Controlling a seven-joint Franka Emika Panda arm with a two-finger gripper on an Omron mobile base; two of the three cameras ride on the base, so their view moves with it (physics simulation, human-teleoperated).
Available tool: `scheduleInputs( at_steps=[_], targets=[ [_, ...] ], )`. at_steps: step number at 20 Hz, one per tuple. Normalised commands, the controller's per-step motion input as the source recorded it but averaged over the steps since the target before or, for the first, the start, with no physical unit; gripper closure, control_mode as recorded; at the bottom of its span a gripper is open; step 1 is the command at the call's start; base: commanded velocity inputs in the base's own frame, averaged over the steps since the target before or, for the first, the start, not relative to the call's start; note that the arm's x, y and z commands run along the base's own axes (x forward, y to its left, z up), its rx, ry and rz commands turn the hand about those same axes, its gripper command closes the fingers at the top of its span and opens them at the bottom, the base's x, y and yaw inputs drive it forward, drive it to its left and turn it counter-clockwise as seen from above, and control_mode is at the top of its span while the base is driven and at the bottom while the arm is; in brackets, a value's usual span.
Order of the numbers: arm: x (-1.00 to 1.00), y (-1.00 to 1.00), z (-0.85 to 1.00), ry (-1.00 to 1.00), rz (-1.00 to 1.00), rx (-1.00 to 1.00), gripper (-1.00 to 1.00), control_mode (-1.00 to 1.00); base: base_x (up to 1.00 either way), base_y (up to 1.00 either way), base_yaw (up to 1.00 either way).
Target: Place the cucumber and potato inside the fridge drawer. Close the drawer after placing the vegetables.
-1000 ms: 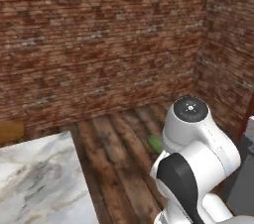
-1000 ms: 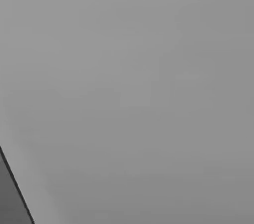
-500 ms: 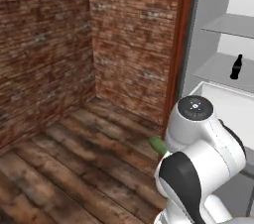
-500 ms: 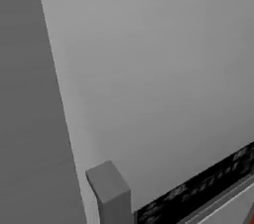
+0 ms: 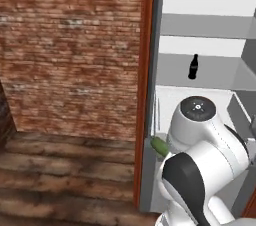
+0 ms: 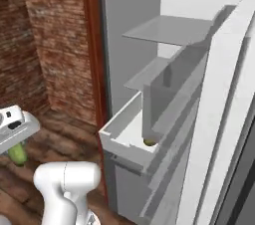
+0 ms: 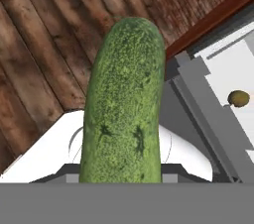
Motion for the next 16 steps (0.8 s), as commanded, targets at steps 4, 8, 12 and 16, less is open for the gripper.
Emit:
scheduleInputs(
  at_steps=[4,8,12,16],
  targets=[
    [0.00,0.00,0.00,0.00,0.00,0.00,1.00,1.00,0.38,0.76,-0.73],
    [0.00,0.00,0.00,0.00,0.00,0.00,1.00,1.00,0.20,0.54,-0.77],
    [0.00,0.00,0.00,0.00,0.00,0.00,1.00,1.00,0.09,0.48,-0.78],
    [0.00,0.00,0.00,0.00,0.00,0.00,1.00,1.00,0.18,0.58,-0.75]
  ],
)
